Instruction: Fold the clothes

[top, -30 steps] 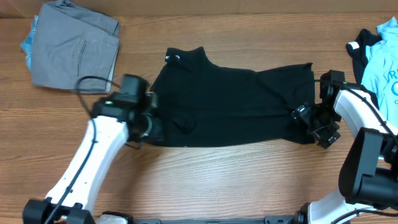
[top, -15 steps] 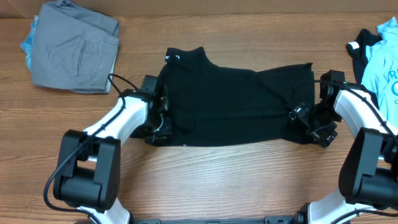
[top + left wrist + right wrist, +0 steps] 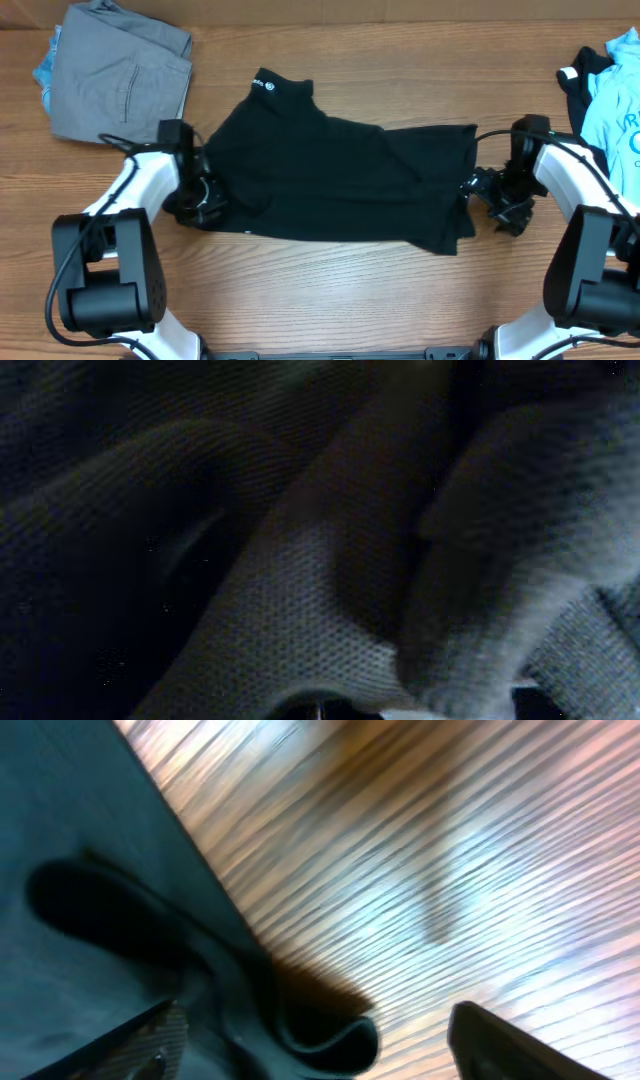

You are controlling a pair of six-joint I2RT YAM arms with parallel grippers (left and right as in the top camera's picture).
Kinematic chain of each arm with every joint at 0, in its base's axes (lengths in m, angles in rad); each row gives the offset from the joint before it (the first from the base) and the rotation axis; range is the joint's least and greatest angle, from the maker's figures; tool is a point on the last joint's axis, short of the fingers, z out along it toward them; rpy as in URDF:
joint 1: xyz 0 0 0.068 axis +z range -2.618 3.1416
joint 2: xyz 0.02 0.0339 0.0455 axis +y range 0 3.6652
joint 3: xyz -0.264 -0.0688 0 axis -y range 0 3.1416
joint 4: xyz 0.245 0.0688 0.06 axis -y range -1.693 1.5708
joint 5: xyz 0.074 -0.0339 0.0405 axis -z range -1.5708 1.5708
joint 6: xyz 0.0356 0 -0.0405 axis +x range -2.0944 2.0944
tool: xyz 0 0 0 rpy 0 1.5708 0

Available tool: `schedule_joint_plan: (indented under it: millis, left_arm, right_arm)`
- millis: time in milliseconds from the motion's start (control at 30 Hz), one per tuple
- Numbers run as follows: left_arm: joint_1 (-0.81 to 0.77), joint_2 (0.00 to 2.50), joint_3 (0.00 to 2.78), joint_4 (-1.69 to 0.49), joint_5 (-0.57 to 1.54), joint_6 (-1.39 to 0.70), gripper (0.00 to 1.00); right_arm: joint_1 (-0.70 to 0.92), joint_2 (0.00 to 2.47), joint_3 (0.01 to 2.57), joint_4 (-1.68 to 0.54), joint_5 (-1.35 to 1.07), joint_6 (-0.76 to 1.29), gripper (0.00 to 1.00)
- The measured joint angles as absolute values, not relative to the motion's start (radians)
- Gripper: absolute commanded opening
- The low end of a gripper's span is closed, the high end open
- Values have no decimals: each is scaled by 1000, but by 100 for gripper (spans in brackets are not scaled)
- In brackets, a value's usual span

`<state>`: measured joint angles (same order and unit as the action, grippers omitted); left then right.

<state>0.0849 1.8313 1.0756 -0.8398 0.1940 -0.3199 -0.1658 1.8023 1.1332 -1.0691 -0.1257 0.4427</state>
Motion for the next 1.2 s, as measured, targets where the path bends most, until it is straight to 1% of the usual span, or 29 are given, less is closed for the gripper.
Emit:
schedule_joint_plan:
  millis: [300, 467, 700, 1000, 1200]
  left_arm:
    - [95, 1831, 1076, -842, 183, -319, 4]
    - [95, 1831, 1078, -846, 183, -319, 4]
    - [95, 1831, 1078, -852, 179, -318, 4]
    - [95, 1831, 1078, -853, 178, -318, 4]
    - [95, 1831, 1079, -855, 176, -318, 4]
  right_arm:
    - [-28, 1802, 1125, -1115, -164, 408, 86]
    - [23, 1803, 1123, -1137, -168, 398, 86]
    - [31, 1803, 1111, -1140, -167, 392, 83]
    - [31, 1803, 1092, -1207, -167, 391, 83]
    - [31, 1804, 1087, -1191, -168, 392, 85]
